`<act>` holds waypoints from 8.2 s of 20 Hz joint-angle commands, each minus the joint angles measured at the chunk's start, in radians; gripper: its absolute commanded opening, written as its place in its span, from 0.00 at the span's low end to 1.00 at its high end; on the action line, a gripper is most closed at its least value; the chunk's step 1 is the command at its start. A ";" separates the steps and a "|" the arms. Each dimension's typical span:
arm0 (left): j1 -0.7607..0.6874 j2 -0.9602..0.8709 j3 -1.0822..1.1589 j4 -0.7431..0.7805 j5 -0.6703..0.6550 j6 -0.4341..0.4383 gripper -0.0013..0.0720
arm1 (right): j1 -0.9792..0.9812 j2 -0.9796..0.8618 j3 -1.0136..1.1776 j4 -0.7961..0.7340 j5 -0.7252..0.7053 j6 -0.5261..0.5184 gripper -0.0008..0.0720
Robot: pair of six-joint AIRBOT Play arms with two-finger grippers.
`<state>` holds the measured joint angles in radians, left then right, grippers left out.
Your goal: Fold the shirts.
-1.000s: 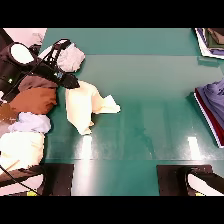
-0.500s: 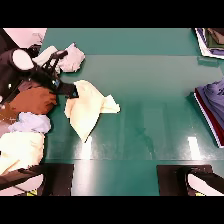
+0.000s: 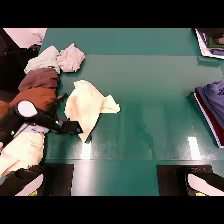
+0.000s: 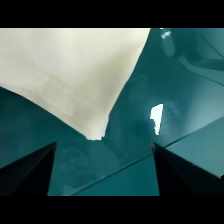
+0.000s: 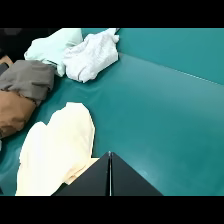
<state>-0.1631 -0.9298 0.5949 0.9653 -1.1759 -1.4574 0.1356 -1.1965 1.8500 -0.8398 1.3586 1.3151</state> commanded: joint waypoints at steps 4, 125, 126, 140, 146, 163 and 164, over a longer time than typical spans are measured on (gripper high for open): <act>-0.001 0.022 -0.171 -0.179 0.237 0.026 0.99 | 0.000 -0.012 0.000 0.002 -0.014 0.000 0.04; 0.142 -0.772 0.706 -0.055 -0.088 0.225 0.88 | -0.304 0.221 -0.866 0.086 -0.096 -0.152 0.63; 0.140 -0.772 0.706 -0.056 -0.088 0.222 0.71 | -0.304 0.229 -0.867 0.086 -0.095 -0.151 0.63; 0.140 -0.745 0.797 -0.103 -0.068 0.201 0.05 | -0.452 0.149 -1.294 -0.047 -0.101 0.000 0.82; 0.140 -0.745 0.797 -0.105 -0.100 0.201 0.05 | -0.293 -0.025 -1.300 0.087 -0.282 -0.053 0.76; 0.332 -0.237 1.099 -0.105 0.031 0.201 0.05 | -0.246 0.320 -0.587 -0.029 -0.360 -0.022 0.04; 0.332 -0.180 1.141 -0.106 0.068 0.201 0.05 | -0.246 0.336 -0.496 -0.036 -0.373 -0.022 0.04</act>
<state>0.1463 -1.2587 1.6367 0.8597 -1.1984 -1.2575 -0.1104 -0.9260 1.1374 -0.8627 1.0397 1.2892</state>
